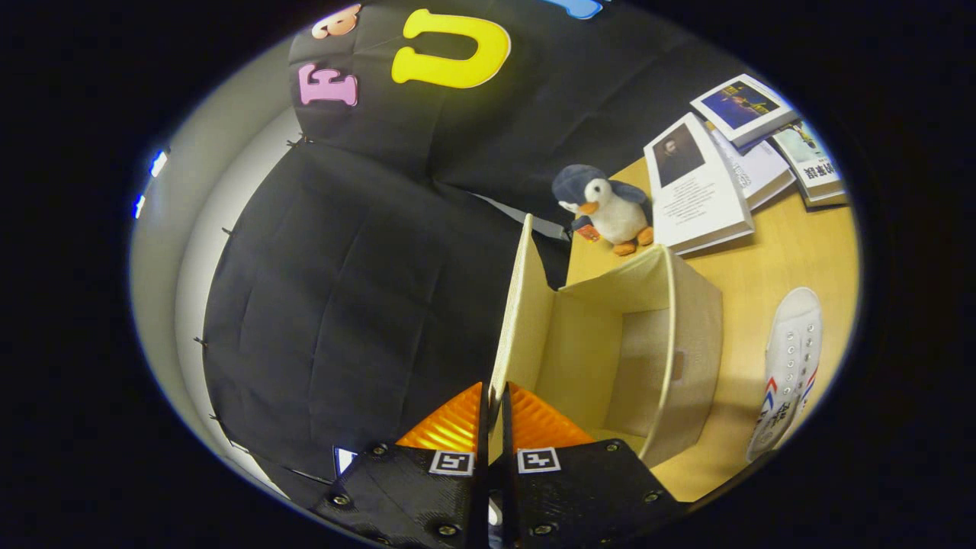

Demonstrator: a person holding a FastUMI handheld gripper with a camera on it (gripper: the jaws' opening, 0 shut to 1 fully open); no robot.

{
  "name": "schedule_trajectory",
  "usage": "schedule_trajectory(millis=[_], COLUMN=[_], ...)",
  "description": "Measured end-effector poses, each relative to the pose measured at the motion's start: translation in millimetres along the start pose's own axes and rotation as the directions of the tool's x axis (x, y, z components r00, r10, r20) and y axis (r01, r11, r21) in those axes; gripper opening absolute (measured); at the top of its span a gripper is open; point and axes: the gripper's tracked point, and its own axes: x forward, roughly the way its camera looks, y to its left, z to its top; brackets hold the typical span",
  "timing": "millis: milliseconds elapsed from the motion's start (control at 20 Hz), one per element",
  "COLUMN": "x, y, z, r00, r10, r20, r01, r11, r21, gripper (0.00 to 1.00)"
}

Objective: Open the storage box then place both shoes into the box .Put the left shoe in first, then the right shoe, with the right side of both shoes facing outward in a uniform manner.

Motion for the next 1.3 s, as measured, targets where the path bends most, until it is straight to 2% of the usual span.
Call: schedule_trajectory(millis=[200,500,1100,1250,1300], x=[33,97,194,196,199], y=[37,71,84,86,84], z=[-2,-21,-54,-51,-53], r00=[0.998,0.993,0.984,0.982,0.982], r10=[0.035,0.061,0.032,0.019,0.016], r20=[-0.044,-0.099,-0.177,-0.189,-0.19], r01=[-0.038,-0.071,-0.05,-0.045,-0.044], r11=[0.997,0.992,0.994,0.991,0.989], r21=[-0.071,-0.105,-0.094,-0.13,-0.142], gripper=[0.07,0.07,0.07,0.12,0.19])
